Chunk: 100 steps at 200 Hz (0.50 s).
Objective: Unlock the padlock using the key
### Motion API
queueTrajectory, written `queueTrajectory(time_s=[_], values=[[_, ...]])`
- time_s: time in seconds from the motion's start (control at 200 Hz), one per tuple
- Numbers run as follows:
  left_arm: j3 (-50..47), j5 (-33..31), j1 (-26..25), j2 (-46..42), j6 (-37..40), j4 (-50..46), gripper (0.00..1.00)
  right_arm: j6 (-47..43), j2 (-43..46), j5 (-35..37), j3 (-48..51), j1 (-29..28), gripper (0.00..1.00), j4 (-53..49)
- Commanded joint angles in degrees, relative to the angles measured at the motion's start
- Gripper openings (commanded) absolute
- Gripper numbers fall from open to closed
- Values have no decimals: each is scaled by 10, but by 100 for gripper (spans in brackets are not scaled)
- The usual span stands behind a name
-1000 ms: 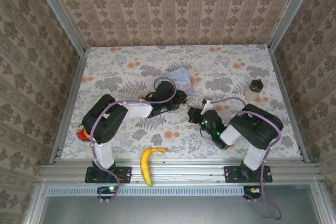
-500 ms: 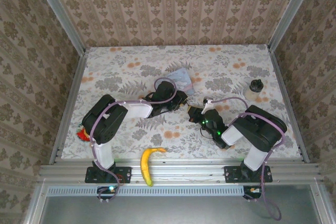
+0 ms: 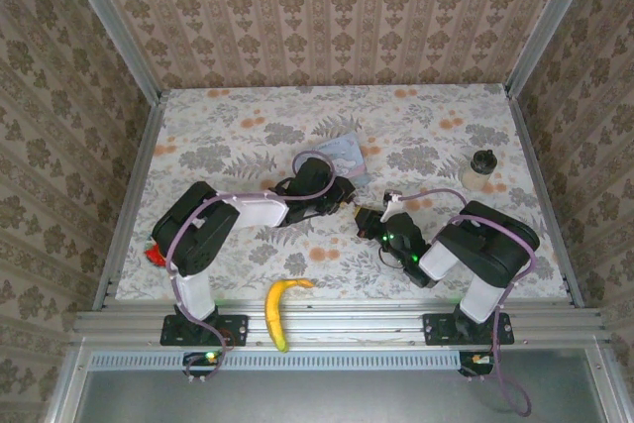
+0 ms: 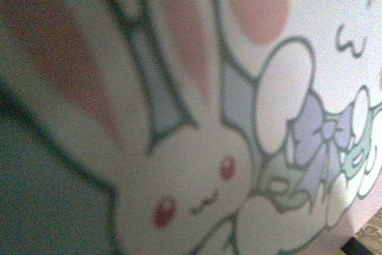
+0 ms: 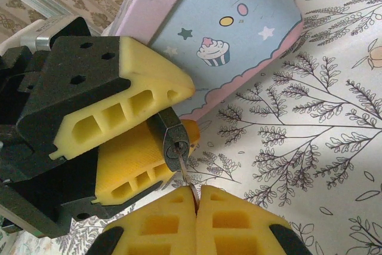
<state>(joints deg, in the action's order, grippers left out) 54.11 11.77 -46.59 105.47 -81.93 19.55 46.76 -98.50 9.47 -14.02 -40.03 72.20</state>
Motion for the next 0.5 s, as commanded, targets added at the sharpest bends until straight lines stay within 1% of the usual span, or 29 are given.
queueTrajectory(time_s=[0.0,0.495], values=[[-28,61,-16,16,-78,-72,0,-7,10,-1,0,-6,0,19],[-23,68,-14,24,-80,-63,0,-19,11,-26,-10,-6,0,12]])
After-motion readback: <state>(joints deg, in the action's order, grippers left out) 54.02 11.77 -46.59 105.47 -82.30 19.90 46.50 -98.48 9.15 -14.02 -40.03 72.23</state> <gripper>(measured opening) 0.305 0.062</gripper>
